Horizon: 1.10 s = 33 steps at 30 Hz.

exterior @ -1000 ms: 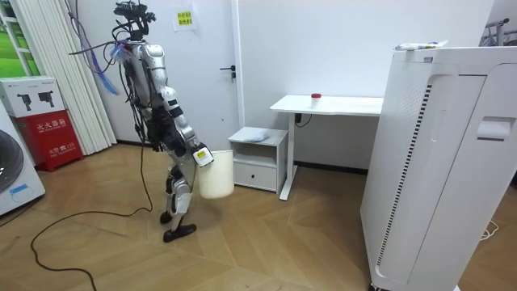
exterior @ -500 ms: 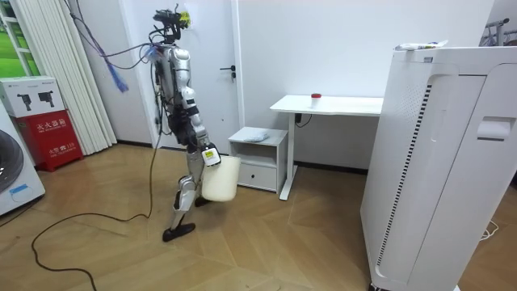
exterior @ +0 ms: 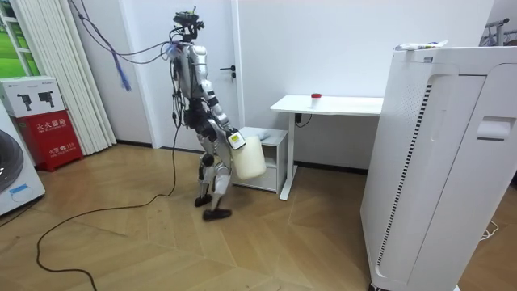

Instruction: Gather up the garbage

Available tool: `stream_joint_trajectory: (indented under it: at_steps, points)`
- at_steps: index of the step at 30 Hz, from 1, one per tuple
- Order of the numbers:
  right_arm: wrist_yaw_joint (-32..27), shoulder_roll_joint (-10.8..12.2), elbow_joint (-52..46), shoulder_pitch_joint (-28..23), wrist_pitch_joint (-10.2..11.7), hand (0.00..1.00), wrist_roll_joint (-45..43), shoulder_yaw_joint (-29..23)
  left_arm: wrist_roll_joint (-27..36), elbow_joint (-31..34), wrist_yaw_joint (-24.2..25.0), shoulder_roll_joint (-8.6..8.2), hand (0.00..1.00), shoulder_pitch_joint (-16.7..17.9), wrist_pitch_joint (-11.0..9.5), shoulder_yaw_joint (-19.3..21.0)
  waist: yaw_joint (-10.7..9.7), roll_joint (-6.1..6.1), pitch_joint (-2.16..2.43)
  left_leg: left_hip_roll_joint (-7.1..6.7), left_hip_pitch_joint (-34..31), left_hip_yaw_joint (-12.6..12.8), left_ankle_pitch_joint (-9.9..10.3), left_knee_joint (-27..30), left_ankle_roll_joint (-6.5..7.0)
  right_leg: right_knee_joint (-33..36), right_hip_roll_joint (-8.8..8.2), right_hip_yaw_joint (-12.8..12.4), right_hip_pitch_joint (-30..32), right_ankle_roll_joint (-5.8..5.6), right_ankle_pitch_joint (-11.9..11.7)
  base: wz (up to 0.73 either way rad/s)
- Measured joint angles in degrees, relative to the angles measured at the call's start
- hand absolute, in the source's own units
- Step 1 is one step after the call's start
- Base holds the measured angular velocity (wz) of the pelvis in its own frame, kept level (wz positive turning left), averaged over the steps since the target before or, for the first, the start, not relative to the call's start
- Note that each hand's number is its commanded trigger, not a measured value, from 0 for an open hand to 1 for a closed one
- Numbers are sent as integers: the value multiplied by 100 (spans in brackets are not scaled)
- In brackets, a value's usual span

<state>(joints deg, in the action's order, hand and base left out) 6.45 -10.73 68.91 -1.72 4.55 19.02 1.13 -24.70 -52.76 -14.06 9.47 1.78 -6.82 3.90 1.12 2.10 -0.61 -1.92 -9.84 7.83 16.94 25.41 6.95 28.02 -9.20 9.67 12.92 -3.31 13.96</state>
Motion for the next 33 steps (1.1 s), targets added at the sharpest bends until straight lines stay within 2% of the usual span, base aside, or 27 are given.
stream_joint_trajectory:
  at_steps: [1,2,4,6,9,11,14,16,21,24,26,30,33]
  points:
    - [1,0,29,5,13,100,-1,14,2,32,-66,5,0,-29,-44,-35,5,0,-7,-6,49,6,11,-31,-22,-296,34,-28,-44,-65,-257,6]
    - [1,-3,95,-5,78,100,-5,51,-7,143,-142,-9,0,-28,-72,-106,-31,-89,3,38,156,-25,4,-115,-66,-499,147,-11,-202,-103,-353,-4]
    - [38,-1,188,9,177,100,-10,135,-87,457,-285,-8,0,-4,-136,-113,-23,-129,25,73,296,-23,-45,-367,-147,-753,239,-25,-314,-70,-425,-12]
    - [80,-4,257,31,251,100,-10,211,-119,645,-554,10,0,-28,-365,-134,-49,-127,20,122,337,-22,-70,-438,-187,-851,301,-23,-358,-53,-436,-13]
    - [192,-4,311,56,328,100,-11,222,-262,747,-679,12,0,-39,-498,-213,-94,-110,12,156,360,-29,-77,-485,-200,-917,345,-15,-376,-50,-434,-8]
    - [240,-7,477,172,404,100,-28,228,-363,748,-745,13,0,-121,-534,-325,-180,-77,-15,154,349,-26,-86,-534,-214,-939,352,-14,-337,-23,-416,-4]
    - [243,-19,489,267,420,100,-27,302,-355,718,-942,24,0,-257,-578,-561,-269,-52,-32,152,247,-3,-86,-536,-215,-918,352,-30,-197,-18,-413,-10]
    - [254,-31,495,336,424,100,-15,409,-362,621,-1028,23,0,-373,-636,-713,-327,-47,-60,141,213,-3,-86,-537,-215,-930,344,-29,-160,-18,-413,-10]
    - [259,-34,610,529,459,100,139,545,-595,422,-1177,32,0,-675,-698,-1043,-463,-92,-92,127,-110,11,-86,-354,-215,-781,318,-33,180,-14,-413,-7]
    - [246,-39,663,633,509,100,336,564,-587,321,-1209,27,0,-816,-697,-1211,-603,-171,-135,120,-383,4,-86,-184,-215,-629,272,7,432,6,-405,-1]
    - [227,-52,673,635,552,100,556,592,-586,272,-1261,-40,0,-894,-698,-1422,-708,-233,-154,118,-525,7,-86,-165,-215,-520,249,5,615,16,-398,2]
    - [242,-54,662,681,646,100,803,648,-588,76,-1277,-200,0,-1215,-700,-1593,-910,-252,-174,112,-882,41,-86,-91,-215,-360,228,-37,1010,24,-402,2]
    - [241,-69,663,708,667,100,889,651,-588,-109,-1281,-236,0,-1402,-719,-1687,-923,-251,-192,121,-1043,132,-85,16,-214,-252,229,-142,1220,48,-417,-16]
